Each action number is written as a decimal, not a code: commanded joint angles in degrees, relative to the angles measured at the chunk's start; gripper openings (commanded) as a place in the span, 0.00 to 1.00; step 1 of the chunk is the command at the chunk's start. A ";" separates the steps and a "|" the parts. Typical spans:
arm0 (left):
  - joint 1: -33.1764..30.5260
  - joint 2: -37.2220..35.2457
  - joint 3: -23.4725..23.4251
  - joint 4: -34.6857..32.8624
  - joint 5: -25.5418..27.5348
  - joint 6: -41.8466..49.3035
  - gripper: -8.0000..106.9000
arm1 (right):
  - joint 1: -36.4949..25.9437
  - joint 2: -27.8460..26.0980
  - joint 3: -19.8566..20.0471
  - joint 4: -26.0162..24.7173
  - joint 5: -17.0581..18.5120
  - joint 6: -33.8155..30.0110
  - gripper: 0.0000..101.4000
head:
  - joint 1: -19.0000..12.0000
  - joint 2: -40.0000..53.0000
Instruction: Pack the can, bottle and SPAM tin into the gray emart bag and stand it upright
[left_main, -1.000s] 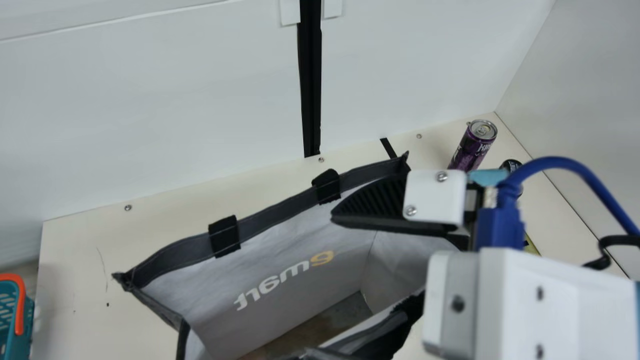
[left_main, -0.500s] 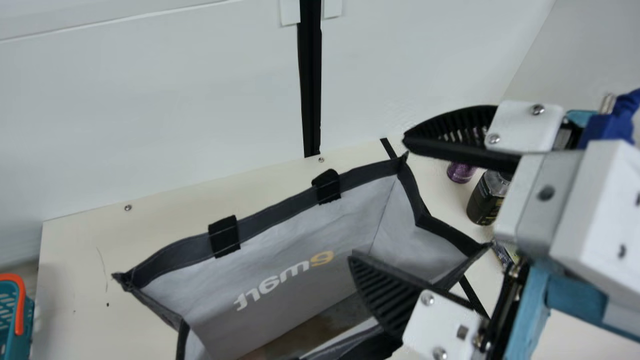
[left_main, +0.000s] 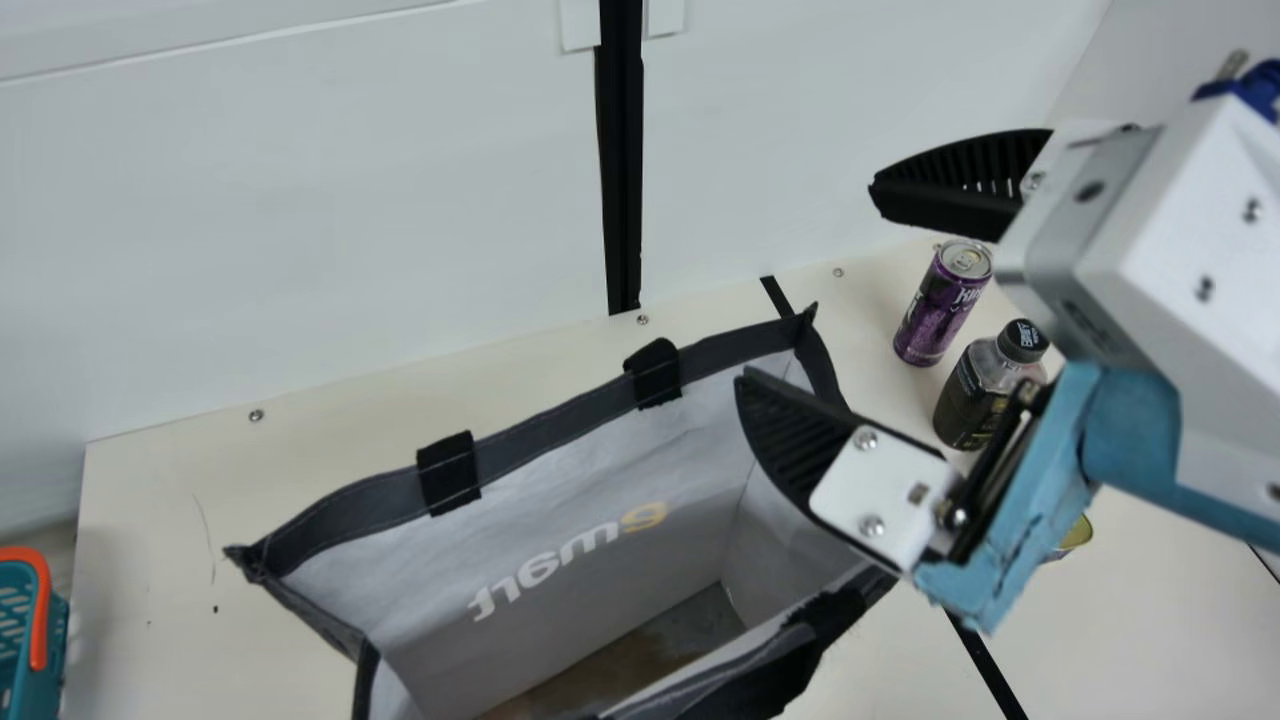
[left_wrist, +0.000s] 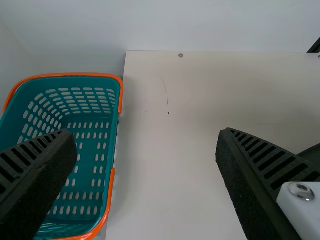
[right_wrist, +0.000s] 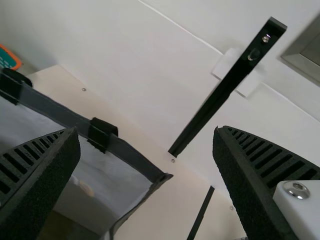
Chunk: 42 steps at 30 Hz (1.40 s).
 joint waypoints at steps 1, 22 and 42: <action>0.00 0.00 0.00 0.00 0.00 0.00 0.85 | -6.05 0.73 -0.06 3.50 -0.01 -1.75 0.94 | -1.30 -0.05; 0.00 0.00 0.00 0.00 0.00 0.00 0.85 | -31.32 7.69 0.68 17.36 -0.01 -13.19 0.94 | -1.30 -0.05; 0.00 0.00 0.00 0.00 0.00 0.00 0.85 | -29.25 2.80 6.36 -1.91 -0.01 6.03 0.94 | -1.30 -0.05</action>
